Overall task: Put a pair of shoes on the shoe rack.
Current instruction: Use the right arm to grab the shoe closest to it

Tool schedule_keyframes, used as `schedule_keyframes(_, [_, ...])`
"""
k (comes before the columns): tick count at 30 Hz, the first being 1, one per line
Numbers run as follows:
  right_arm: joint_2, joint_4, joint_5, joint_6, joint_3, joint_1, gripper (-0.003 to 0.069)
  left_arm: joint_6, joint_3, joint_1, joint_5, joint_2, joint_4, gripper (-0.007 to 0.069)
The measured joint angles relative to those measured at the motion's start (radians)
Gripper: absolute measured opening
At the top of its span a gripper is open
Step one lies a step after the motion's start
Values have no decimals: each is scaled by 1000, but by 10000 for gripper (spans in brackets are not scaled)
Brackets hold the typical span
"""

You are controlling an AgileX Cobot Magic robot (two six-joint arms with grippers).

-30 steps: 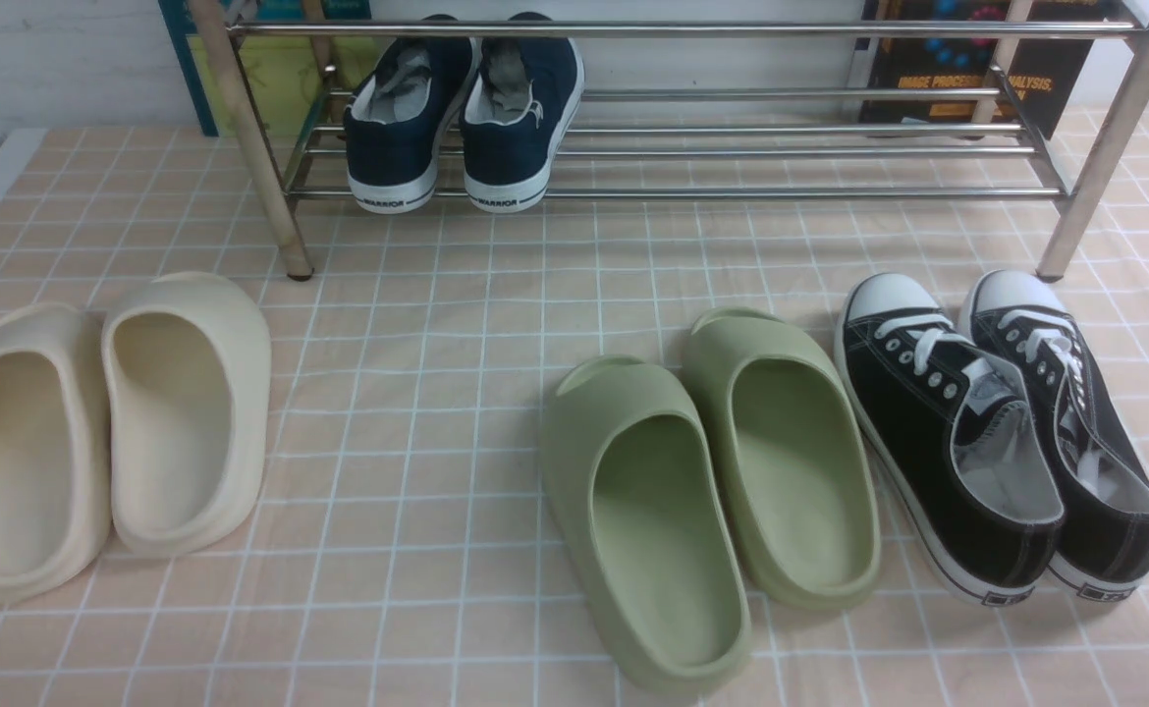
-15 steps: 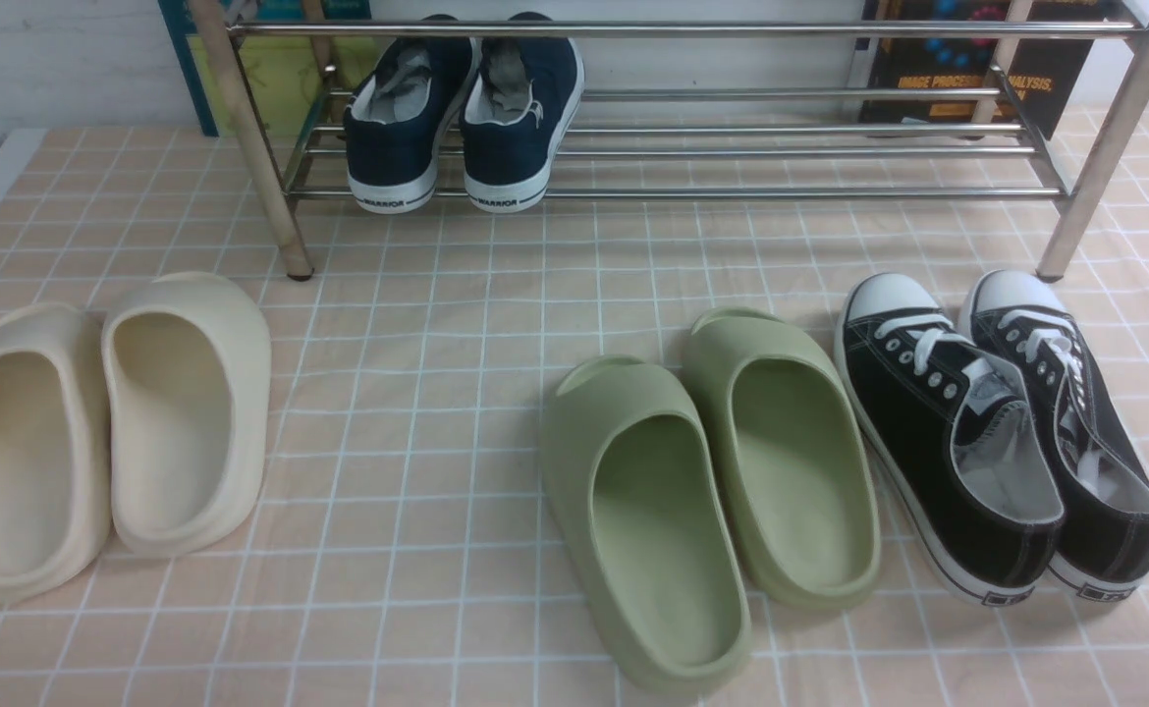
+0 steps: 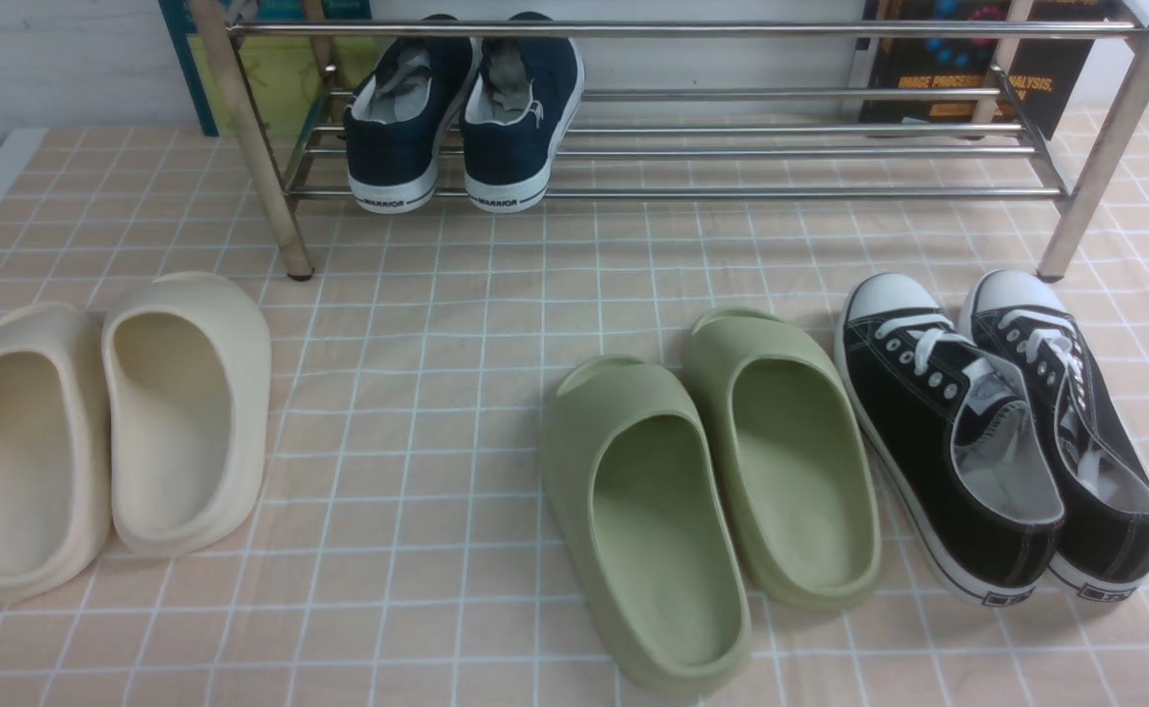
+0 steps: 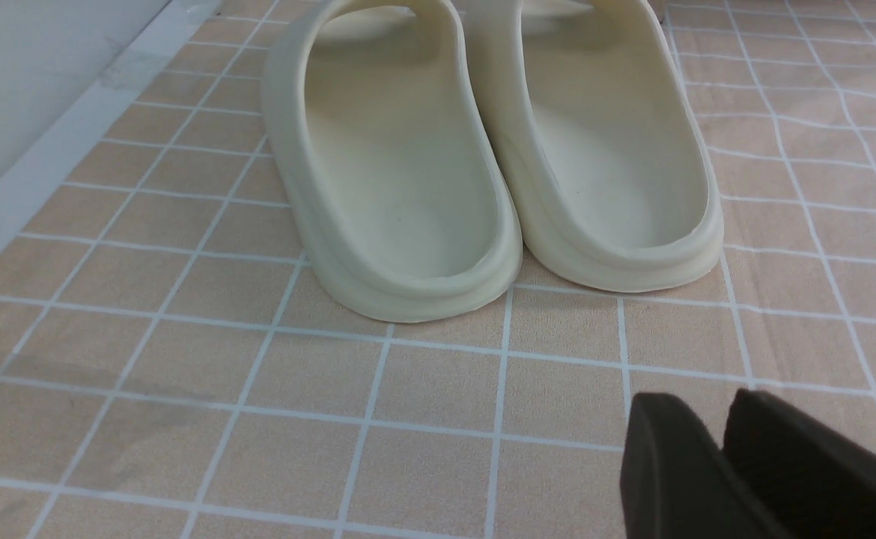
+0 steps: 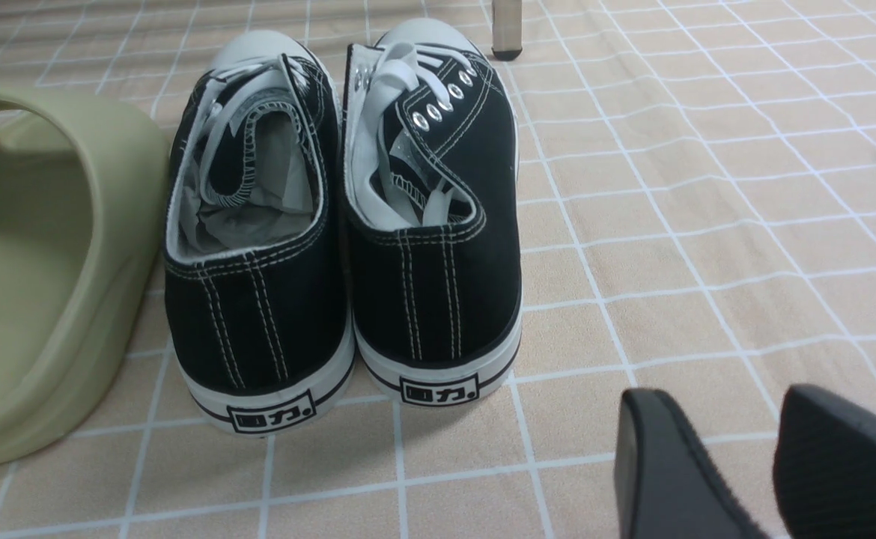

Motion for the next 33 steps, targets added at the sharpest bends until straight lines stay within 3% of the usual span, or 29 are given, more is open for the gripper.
schedule_keyframes(13, [0,0,0,0,0,0,239,0,0,0,1,0,27,160])
schedule_keyframes(22, [0,134,-1,0,-1,0,239,0,0,0,1,0,35,167])
schedule_keyframes(27, [0,388,4,4,-1,0,239,0,0,0,1,0,35,171])
schedule_keyframes(33, [0,893,31,66,6,0,239,0,0,0,2,0,35,180])
